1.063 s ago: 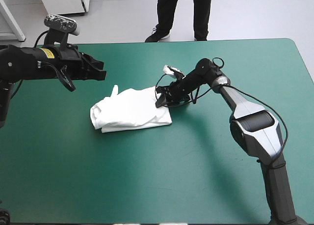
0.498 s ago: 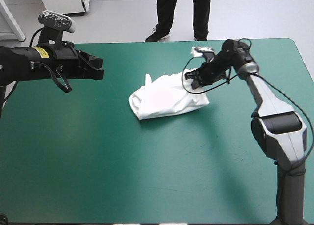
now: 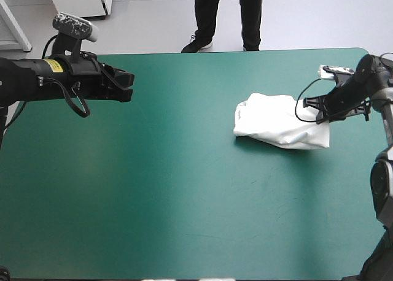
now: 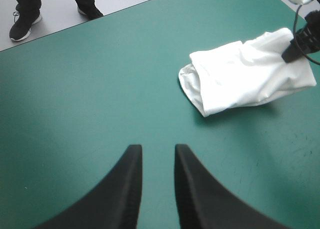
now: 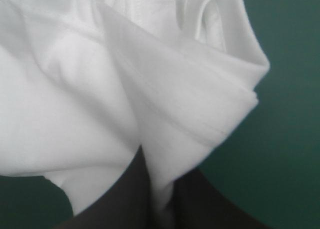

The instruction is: Fold the cloth

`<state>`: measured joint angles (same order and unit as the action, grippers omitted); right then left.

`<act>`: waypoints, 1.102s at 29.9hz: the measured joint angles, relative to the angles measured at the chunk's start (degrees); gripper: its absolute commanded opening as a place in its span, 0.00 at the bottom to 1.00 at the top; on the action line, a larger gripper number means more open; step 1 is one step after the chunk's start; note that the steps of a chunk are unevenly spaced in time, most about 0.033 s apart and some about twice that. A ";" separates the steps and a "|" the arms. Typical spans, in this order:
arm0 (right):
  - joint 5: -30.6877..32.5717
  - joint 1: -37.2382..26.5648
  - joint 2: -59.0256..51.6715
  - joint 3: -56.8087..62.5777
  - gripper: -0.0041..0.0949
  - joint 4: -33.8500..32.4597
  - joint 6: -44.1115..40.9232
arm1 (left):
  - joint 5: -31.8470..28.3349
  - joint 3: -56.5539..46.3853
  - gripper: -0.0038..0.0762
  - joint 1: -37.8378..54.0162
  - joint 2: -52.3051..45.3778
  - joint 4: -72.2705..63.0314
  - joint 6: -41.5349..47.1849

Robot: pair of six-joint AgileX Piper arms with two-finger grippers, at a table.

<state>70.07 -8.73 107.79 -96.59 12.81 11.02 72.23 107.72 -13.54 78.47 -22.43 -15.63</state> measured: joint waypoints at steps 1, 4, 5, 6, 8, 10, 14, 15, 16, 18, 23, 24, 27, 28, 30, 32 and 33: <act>0.00 -0.52 -1.28 1.92 0.04 -0.95 0.00 | 0.00 0.00 0.27 0.00 0.00 -0.07 0.00; 0.00 -1.61 -4.53 6.90 0.04 -4.26 0.04 | 0.00 0.00 0.27 0.00 0.00 -1.14 -0.34; -0.02 -2.05 -5.57 8.48 0.04 -5.39 0.04 | 0.00 0.00 0.27 0.00 0.00 -1.74 -0.59; -0.02 -2.42 -6.36 9.90 0.04 -6.16 0.04 | 0.00 0.00 0.27 0.00 0.00 -2.25 -0.73; -0.58 -3.76 -8.18 12.30 0.04 -6.95 0.06 | 0.00 0.00 0.27 0.00 0.00 -3.47 -1.25; -1.07 -5.47 -9.48 13.83 0.04 -7.25 0.45 | 0.00 0.00 0.27 0.00 0.00 -4.21 -1.58; -1.75 -8.99 -10.60 14.97 0.04 -7.50 0.76 | 0.00 0.00 0.27 0.00 0.00 -5.03 -1.58; -2.01 -9.64 -10.60 15.04 0.04 -7.65 0.85 | 0.00 0.00 0.27 0.00 0.00 -5.25 -1.64; -2.43 -10.38 -10.60 15.15 0.04 -7.73 0.94 | 0.00 0.00 0.27 0.00 0.00 -5.56 -1.71; -3.09 -11.55 -10.60 15.35 0.04 -8.06 0.92 | 0.00 0.00 0.27 0.00 0.00 -5.83 -1.87; -3.64 -13.22 -10.49 15.41 0.06 -8.81 0.92 | 0.00 0.00 0.27 0.00 0.00 -6.25 -2.35; -3.61 -13.35 -10.42 15.41 0.07 -8.87 0.92 | 0.00 0.00 0.27 0.00 0.00 -6.41 -2.48; -3.61 -13.87 -9.84 15.41 0.15 -8.82 0.92 | 0.00 0.00 0.27 0.00 0.00 -6.89 -2.64; -3.61 -13.97 -9.55 15.41 0.18 -8.69 0.92 | 0.00 0.00 0.27 0.00 0.00 -6.94 -2.64; -3.61 -14.45 -9.00 15.41 0.23 -8.42 0.92 | 0.00 0.00 0.27 0.00 0.00 -6.94 -2.69; -3.61 -15.03 -8.79 15.41 0.30 -8.21 0.92 | 0.00 0.00 0.27 0.00 0.00 -6.96 -2.68; -3.61 -15.39 -8.79 15.41 0.34 -8.15 0.92 | 0.00 0.00 0.27 0.00 0.00 -6.96 -2.68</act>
<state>66.46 -24.12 98.99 -81.17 4.66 11.94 72.23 107.72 -13.54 78.47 -29.39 -18.31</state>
